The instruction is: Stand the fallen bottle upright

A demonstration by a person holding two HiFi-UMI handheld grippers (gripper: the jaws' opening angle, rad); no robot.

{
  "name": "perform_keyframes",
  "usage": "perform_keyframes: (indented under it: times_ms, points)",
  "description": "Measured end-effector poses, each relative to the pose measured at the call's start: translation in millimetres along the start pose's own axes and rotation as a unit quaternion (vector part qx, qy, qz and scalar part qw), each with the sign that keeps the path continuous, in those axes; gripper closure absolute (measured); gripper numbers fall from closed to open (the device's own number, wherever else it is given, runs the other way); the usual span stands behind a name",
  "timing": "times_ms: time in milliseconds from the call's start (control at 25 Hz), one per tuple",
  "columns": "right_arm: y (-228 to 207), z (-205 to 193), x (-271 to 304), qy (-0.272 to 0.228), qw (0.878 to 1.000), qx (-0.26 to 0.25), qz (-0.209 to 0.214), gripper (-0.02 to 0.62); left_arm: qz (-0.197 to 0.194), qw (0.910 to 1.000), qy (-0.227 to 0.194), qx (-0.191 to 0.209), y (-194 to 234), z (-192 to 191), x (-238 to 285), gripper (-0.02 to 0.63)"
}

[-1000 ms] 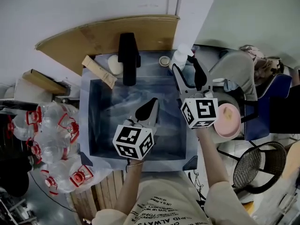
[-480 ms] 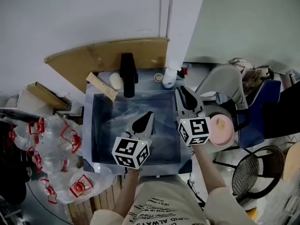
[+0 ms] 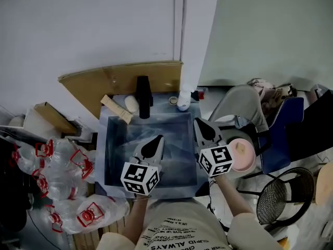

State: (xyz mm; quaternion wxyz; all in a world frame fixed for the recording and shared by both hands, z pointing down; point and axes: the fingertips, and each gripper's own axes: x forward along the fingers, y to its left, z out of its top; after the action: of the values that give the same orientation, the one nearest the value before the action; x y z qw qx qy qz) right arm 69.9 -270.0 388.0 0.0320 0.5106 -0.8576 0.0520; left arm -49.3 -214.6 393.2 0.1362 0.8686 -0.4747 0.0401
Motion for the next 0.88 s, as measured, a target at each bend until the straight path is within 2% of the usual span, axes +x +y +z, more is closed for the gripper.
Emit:
perform_keyframes:
  times_ms: [440, 720, 880]
  points:
    - [11, 18, -42, -0.008, 0.999, 0.009, 0.033, 0.591, 0.005, 0.9992, -0.02, 0.034, -1, 15, -30, 0.58]
    - [9, 36, -57, -0.028, 0.999, 0.03, 0.034, 0.591, 0.025, 0.9981, -0.033, 0.046, 10, 26, -48, 0.58]
    - [8, 46, -61, -0.042, 0.998, 0.026, 0.034, 0.591, 0.041, 0.9971, -0.045, 0.046, 18, 33, -57, 0.58]
